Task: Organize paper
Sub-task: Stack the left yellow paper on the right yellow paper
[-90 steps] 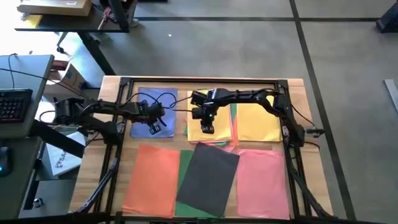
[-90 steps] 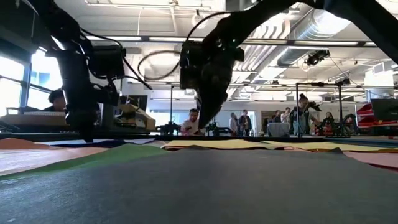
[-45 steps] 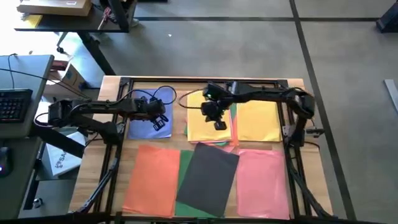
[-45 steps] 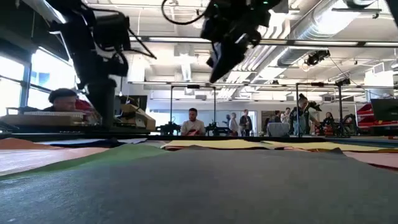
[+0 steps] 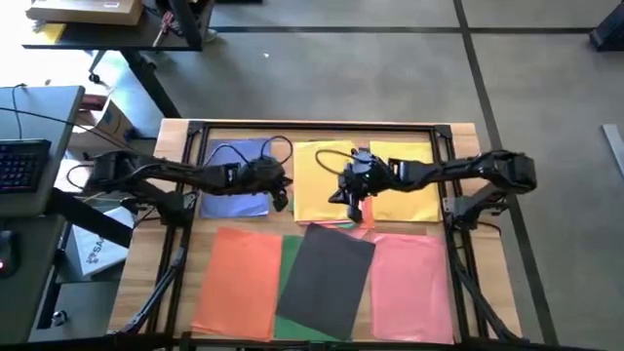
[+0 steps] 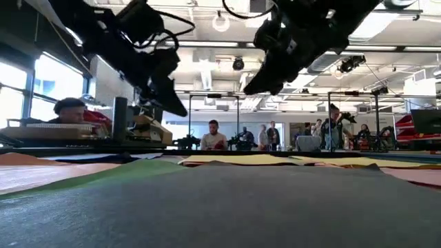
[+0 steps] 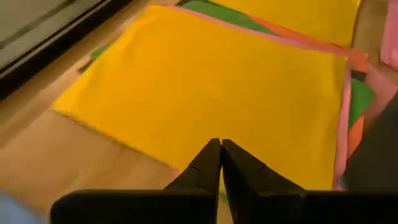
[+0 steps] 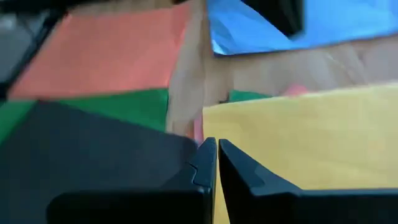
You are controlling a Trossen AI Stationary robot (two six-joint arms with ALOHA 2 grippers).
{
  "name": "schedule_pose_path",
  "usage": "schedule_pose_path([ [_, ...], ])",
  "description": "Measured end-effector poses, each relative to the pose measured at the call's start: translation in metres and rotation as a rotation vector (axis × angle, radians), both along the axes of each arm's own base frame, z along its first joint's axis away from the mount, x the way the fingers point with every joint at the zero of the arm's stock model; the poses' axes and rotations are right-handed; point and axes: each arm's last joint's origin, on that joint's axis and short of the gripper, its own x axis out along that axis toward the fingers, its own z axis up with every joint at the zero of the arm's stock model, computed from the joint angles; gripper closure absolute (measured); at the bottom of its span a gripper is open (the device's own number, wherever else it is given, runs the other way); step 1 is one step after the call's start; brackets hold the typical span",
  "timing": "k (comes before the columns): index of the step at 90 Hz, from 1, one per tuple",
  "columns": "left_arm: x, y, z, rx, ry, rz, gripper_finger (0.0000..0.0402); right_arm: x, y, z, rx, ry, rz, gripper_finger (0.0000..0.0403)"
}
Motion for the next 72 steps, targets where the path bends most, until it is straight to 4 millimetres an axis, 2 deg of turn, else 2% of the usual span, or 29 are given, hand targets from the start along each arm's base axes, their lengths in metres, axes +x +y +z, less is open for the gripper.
schedule_pose_path([
  [11, 0.006, 0.0, -0.015, -0.014, 0.033, -0.001, 0.0402, -0.006, 0.011, -0.008, -0.18, 0.144, 0.02, 0.0365],
  [18, 0.008, 0.0, -0.025, -0.02, 0.067, 0.001, 0.0402, -0.012, 0.015, -0.012, -0.203, 0.24, -0.032, 0.0335],
  [27, 0.01, 0.002, -0.037, -0.041, 0.107, -0.008, 0.0402, -0.024, 0.013, -0.02, -0.081, 0.389, -0.169, 0.0294],
  [43, 0.016, 0.0, -0.055, -0.092, 0.134, -0.081, 0.0401, -0.033, 0.004, -0.026, 0.171, 0.472, -0.471, 0.0242],
  [57, 0.019, -0.002, -0.066, -0.174, 0.138, -0.15, 0.0402, -0.034, -0.01, -0.025, 0.418, 0.472, -0.719, 0.0227],
  [72, 0.02, -0.003, -0.065, -0.216, 0.117, -0.159, 0.0402, -0.037, -0.026, -0.031, 0.499, 0.494, -0.84, 0.0226],
])
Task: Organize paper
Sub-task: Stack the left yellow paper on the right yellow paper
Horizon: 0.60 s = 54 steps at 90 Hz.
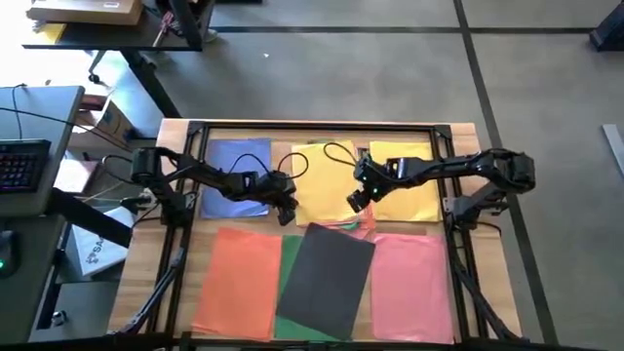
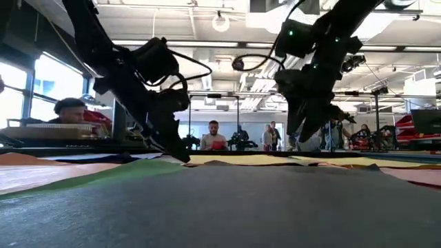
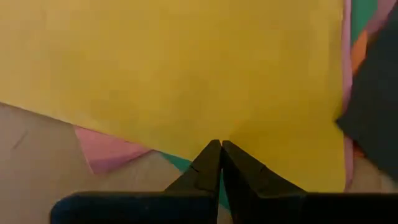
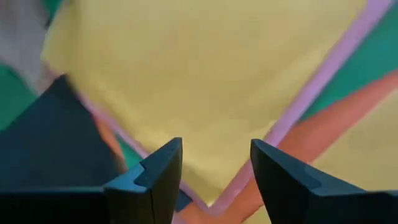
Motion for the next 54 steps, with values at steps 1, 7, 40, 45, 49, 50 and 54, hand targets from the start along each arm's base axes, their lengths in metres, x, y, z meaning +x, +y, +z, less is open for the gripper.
schedule_pose_path([
  [1, 0.0, 0.0, 0.001, 0.0, -0.003, 0.0, 0.0402, 0.0, -0.001, -0.001, 0.001, 0.001, -0.003, 0.0226],
  [7, 0.001, 0.0, 0.003, 0.002, -0.019, 0.001, 0.0401, 0.0, -0.006, -0.006, 0.006, 0.021, -0.015, 0.0226],
  [40, 0.024, 0.006, 0.025, 0.121, -0.098, -0.107, 0.0401, -0.005, -0.01, -0.022, 0.079, 0.059, -0.054, 0.0226],
  [45, 0.023, 0.009, 0.021, 0.105, -0.083, -0.115, 0.0401, -0.007, -0.008, -0.029, 0.109, 0.022, -0.074, 0.0226],
  [49, 0.024, 0.012, 0.017, 0.091, -0.073, -0.117, 0.0402, -0.009, -0.007, -0.035, 0.139, -0.006, -0.087, 0.0226],
  [50, 0.023, 0.013, 0.016, 0.089, -0.07, -0.116, 0.0401, -0.01, -0.007, -0.036, 0.145, -0.011, -0.091, 0.0226],
  [54, 0.022, 0.015, 0.011, 0.08, -0.047, -0.111, 0.0402, -0.012, -0.006, -0.042, 0.165, -0.031, -0.118, 0.0226],
])
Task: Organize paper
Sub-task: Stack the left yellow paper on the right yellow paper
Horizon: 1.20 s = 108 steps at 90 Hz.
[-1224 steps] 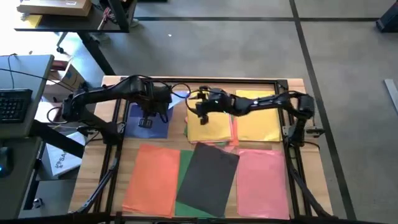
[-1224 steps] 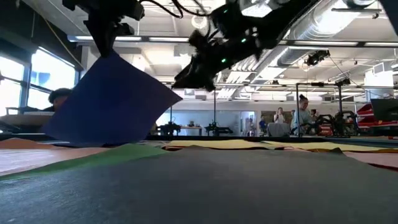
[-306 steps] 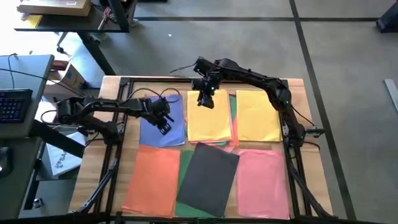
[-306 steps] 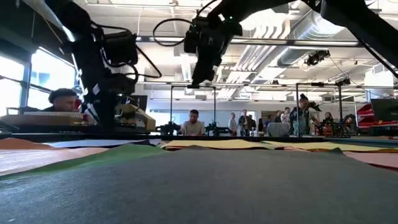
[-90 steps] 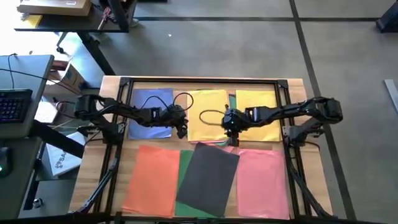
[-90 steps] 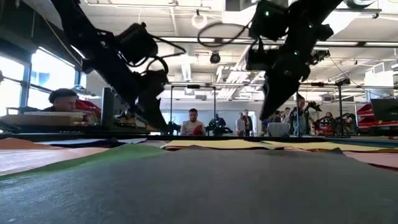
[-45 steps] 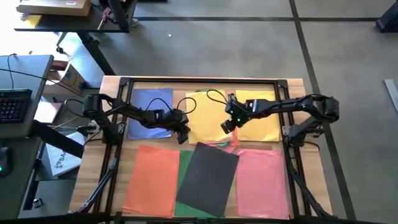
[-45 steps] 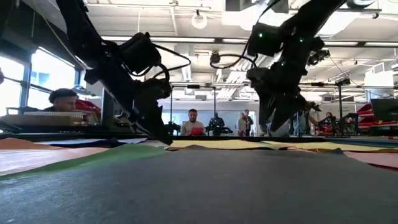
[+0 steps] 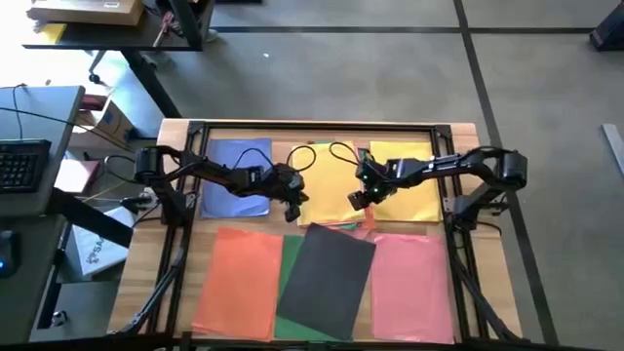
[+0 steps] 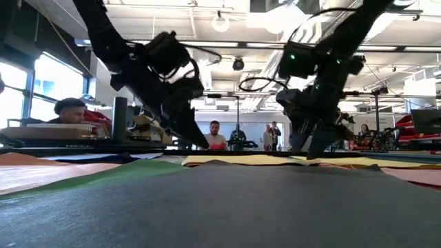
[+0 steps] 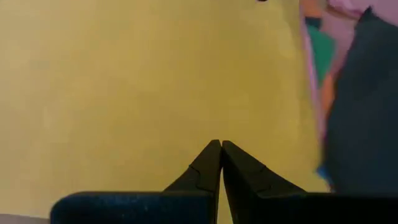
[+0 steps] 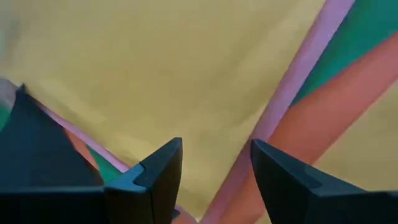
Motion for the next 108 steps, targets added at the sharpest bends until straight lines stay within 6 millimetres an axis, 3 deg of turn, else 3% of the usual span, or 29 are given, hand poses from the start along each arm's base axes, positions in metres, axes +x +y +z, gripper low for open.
schedule_pose_path([
  [12, -0.001, 0.006, -0.015, -0.015, 0.051, 0.014, 0.0401, -0.004, 0.003, -0.008, 0.071, -0.059, -0.049, 0.0226],
  [30, -0.001, 0.011, -0.024, -0.027, 0.072, 0.022, 0.0401, 0.002, 0.002, -0.002, 0.076, -0.082, -0.051, 0.0228],
  [63, -0.003, 0.013, -0.026, -0.046, 0.081, 0.017, 0.0401, 0.004, 0.0, 0.0, 0.067, -0.103, -0.084, 0.0251],
  [108, -0.003, 0.012, -0.027, -0.057, 0.085, 0.009, 0.0401, 0.016, -0.004, 0.022, 0.102, -0.074, -0.018, 0.0259],
])
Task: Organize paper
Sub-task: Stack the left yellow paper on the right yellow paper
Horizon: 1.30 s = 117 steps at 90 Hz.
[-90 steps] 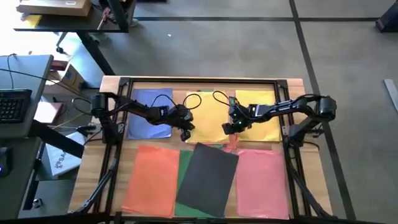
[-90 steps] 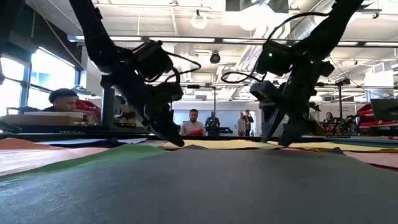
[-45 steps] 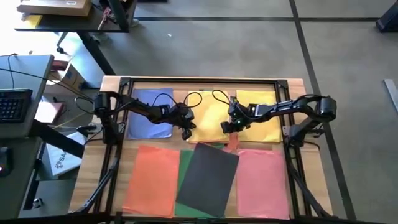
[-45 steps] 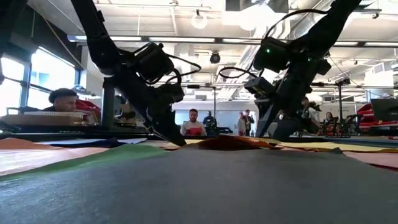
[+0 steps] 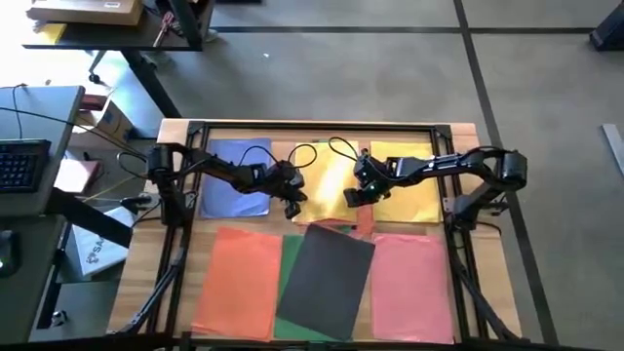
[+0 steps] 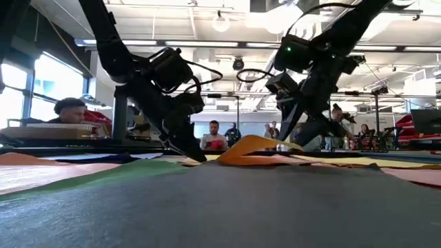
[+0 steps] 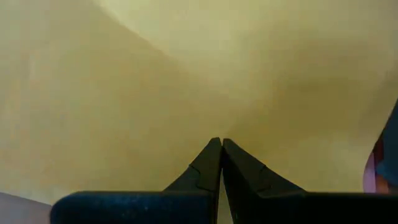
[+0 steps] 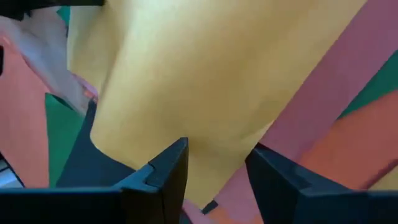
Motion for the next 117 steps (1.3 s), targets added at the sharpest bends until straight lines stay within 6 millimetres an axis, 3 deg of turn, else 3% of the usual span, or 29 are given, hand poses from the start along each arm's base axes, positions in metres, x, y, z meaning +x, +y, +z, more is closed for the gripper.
schedule_pose_path([
  [42, 0.0, 0.0, 0.0, 0.0, 0.001, -0.001, 0.0401, -0.005, -0.012, 0.001, -0.078, 0.02, 0.055, 0.0259],
  [77, 0.001, 0.0, 0.001, 0.007, -0.022, -0.002, 0.0401, -0.002, -0.018, 0.002, -0.195, 0.028, -0.039, 0.0258],
  [104, 0.001, 0.0, 0.001, 0.011, -0.023, -0.007, 0.0401, 0.005, -0.022, -0.021, -0.173, 0.061, -0.048, 0.0257],
  [117, 0.002, 0.0, 0.001, 0.012, -0.023, -0.008, 0.0401, 0.007, -0.023, -0.023, -0.172, 0.044, -0.05, 0.0257],
])
